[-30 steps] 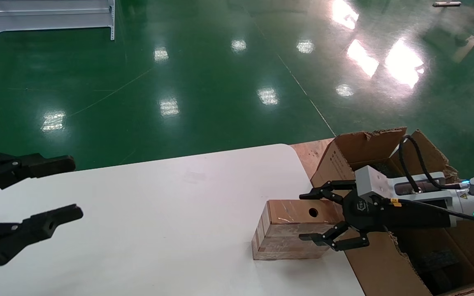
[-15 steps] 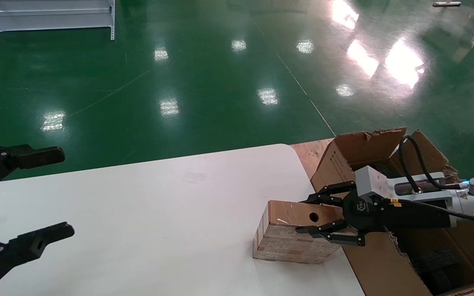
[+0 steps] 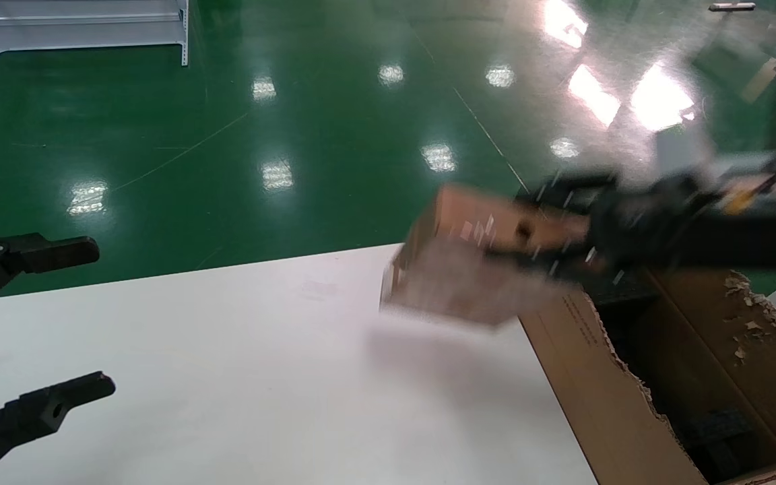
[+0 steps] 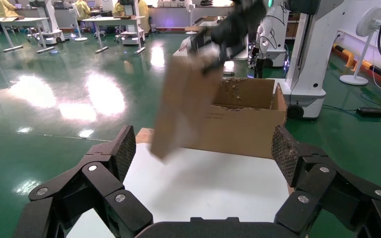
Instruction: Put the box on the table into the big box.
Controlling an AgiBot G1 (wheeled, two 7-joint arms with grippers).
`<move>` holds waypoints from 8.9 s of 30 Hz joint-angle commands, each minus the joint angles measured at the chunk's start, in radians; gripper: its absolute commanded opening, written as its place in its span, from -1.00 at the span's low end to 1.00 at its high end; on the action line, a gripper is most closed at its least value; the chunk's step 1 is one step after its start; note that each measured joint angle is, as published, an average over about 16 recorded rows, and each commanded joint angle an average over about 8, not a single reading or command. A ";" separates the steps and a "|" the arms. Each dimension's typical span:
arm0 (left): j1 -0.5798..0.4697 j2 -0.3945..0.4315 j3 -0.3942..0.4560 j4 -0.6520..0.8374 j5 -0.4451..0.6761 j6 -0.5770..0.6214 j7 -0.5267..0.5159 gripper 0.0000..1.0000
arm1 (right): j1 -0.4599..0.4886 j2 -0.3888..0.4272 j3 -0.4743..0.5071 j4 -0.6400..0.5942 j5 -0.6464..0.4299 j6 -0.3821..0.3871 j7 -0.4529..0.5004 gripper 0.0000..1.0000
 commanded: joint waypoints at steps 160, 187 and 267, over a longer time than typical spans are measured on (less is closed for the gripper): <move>0.000 0.000 0.000 0.000 0.000 0.000 0.000 1.00 | -0.671 -0.101 0.002 -0.926 0.539 0.264 0.090 -1.00; 0.000 0.000 0.000 0.000 0.000 0.000 0.000 1.00 | -0.682 -0.147 -0.009 -1.024 0.522 0.223 0.083 0.52; 0.000 0.000 0.000 0.001 -0.001 -0.001 0.000 1.00 | -0.265 -0.247 -0.018 -0.614 0.423 0.001 -0.079 1.00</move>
